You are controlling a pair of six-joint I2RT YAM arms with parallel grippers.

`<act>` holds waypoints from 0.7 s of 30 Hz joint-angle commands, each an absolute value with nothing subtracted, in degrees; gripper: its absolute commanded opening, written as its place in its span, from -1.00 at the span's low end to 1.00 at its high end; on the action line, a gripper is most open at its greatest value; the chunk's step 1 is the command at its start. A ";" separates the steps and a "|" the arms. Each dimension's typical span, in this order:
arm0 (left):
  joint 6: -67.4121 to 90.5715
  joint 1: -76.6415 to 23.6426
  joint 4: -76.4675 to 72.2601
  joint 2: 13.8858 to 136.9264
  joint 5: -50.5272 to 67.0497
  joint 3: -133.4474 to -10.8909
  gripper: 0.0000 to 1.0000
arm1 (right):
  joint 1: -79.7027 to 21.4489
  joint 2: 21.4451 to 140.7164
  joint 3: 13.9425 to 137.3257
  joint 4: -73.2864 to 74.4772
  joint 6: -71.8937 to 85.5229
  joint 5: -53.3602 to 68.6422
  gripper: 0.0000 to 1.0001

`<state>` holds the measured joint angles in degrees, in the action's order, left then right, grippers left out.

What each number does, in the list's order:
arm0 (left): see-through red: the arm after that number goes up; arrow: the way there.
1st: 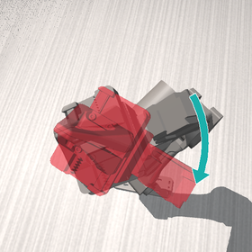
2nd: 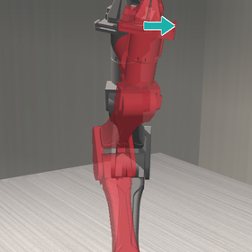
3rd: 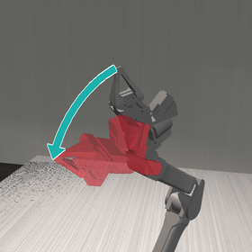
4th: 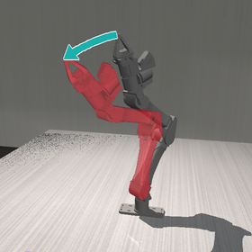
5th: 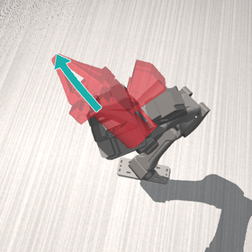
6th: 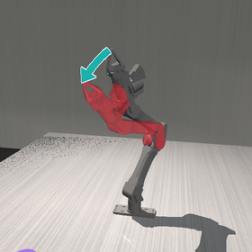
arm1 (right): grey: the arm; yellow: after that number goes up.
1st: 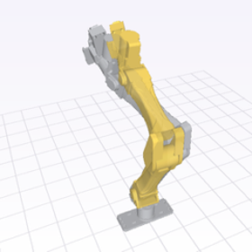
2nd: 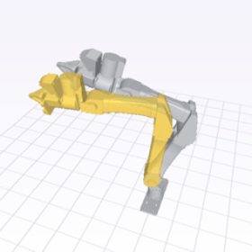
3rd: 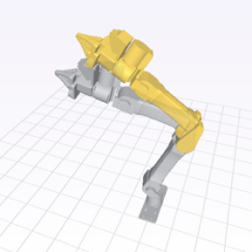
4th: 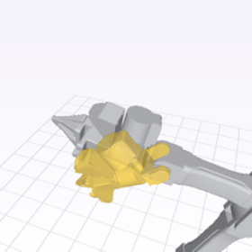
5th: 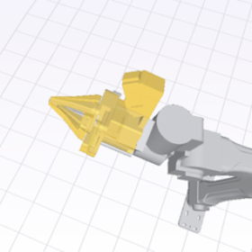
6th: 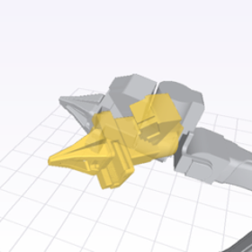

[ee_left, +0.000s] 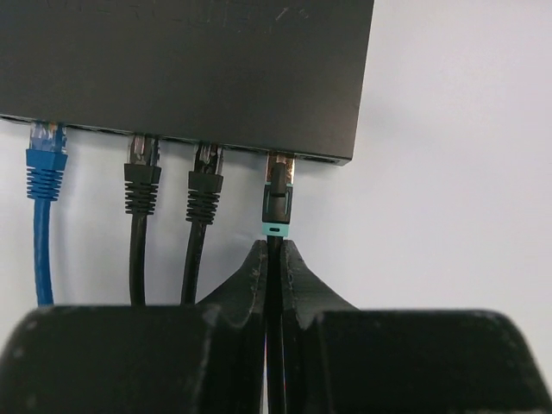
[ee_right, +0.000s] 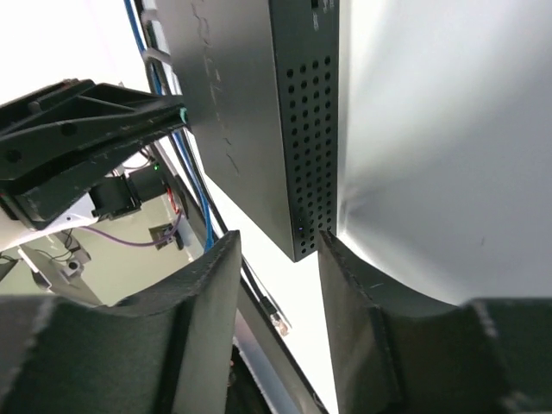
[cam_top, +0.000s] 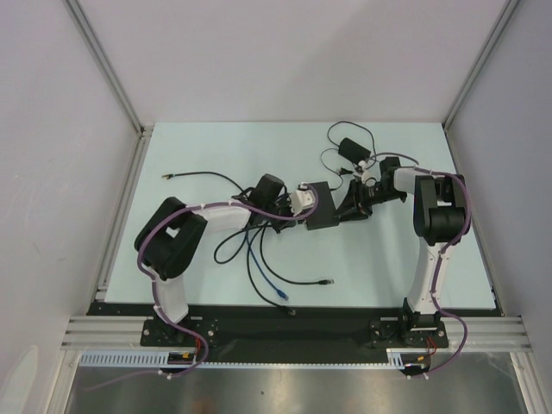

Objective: Insert the plug into the switch port

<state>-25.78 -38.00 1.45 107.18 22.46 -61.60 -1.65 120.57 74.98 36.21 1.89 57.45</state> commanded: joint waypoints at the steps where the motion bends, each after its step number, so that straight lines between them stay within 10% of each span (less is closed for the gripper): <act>1: -29.09 -37.27 -0.44 107.58 21.54 -64.51 -0.80 | -1.58 121.99 79.80 36.74 2.29 57.75 -0.07; 21: -36.20 -32.78 18.72 118.48 30.05 -86.48 -0.48 | -0.44 121.03 84.02 37.61 1.32 57.22 0.12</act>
<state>-32.80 -32.82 17.34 119.24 27.40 -83.35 -1.30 122.37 81.36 35.97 2.85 57.23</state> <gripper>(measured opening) 0.246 0.550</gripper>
